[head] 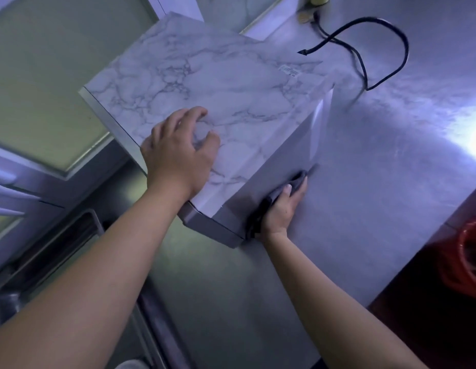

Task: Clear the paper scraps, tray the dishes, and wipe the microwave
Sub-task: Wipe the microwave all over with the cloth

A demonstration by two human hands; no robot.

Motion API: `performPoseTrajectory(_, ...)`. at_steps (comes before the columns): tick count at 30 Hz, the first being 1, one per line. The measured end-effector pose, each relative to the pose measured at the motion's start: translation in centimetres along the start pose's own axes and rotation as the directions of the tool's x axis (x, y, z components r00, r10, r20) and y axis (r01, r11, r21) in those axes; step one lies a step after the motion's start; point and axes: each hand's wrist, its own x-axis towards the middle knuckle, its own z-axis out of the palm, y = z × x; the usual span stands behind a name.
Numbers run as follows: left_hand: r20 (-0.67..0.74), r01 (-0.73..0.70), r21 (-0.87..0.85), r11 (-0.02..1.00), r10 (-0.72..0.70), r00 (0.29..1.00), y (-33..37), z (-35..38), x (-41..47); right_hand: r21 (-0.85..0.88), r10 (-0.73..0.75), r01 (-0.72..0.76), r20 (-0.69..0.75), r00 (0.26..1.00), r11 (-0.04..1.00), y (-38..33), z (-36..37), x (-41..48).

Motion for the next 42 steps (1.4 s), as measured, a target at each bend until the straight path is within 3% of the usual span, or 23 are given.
performPoseTrajectory(5, 0.006, 0.014, -0.005, 1.000, -0.014, 1.000, 0.1, 0.0, -0.1, 0.094, 0.367, -0.365, -0.012, 0.930, 0.926, -0.5, 0.4, -0.8)
performPoseTrajectory(10, 0.015, 0.014, -0.005, 1.000, -0.014, 1.000, 0.1, -0.1, 0.0, 0.101, 0.566, -0.566, 0.023, 0.824, 0.818, -0.8, 0.6, -4.5)
performPoseTrajectory(18, 0.013, 0.017, 0.005, 1.000, -0.017, 1.000, 0.0, 0.0, 0.0, -0.060, 0.653, -0.653, -0.018, 0.757, 0.755, -2.9, 2.6, -11.6)
performPoseTrajectory(22, 0.030, -0.003, 0.022, 1.000, 0.003, 1.000, 0.2, 0.0, -0.3, -0.061, 0.658, -0.655, 0.076, 0.750, 0.753, -5.3, 2.8, -12.1)
performPoseTrajectory(27, 0.038, -0.012, 0.052, 0.999, 0.010, 0.999, 0.4, -0.2, -0.3, -0.113, 0.423, -0.408, 0.210, 0.881, 0.906, -10.0, 3.5, -14.9)
performPoseTrajectory(30, 0.052, -0.011, 0.052, 0.999, 0.009, 0.999, 0.2, -0.2, -0.2, -0.146, 0.172, -0.138, 0.254, 0.952, 0.980, -11.2, 4.1, -16.4)
performPoseTrajectory(32, 0.056, -0.015, 0.053, 0.998, 0.012, 0.998, 0.1, -0.1, -0.1, -0.191, -0.047, 0.095, 0.243, 0.969, 0.977, -11.0, 4.5, -16.9)
performPoseTrajectory(34, 0.054, -0.014, 0.055, 0.998, 0.011, 0.998, 0.1, -0.1, -0.1, -0.227, -0.253, 0.297, 0.203, 0.946, 0.928, -9.9, 4.6, -16.9)
performPoseTrajectory(37, 0.052, -0.011, 0.054, 0.998, 0.008, 0.999, 0.0, 0.0, 0.1, -0.263, -0.492, 0.529, 0.197, 0.848, 0.807, -6.5, 4.2, -16.6)
performPoseTrajectory(40, 0.048, -0.013, 0.051, 0.999, 0.010, 0.999, 0.0, 0.0, 0.2, -0.308, -0.597, 0.649, 0.256, 0.761, 0.695, -3.2, 3.5, -16.3)
performPoseTrajectory(42, 0.045, -0.017, 0.053, 0.998, 0.014, 0.999, 0.0, 0.1, 0.1, -0.357, -0.605, 0.664, 0.277, 0.747, 0.657, -1.6, 3.0, -16.3)
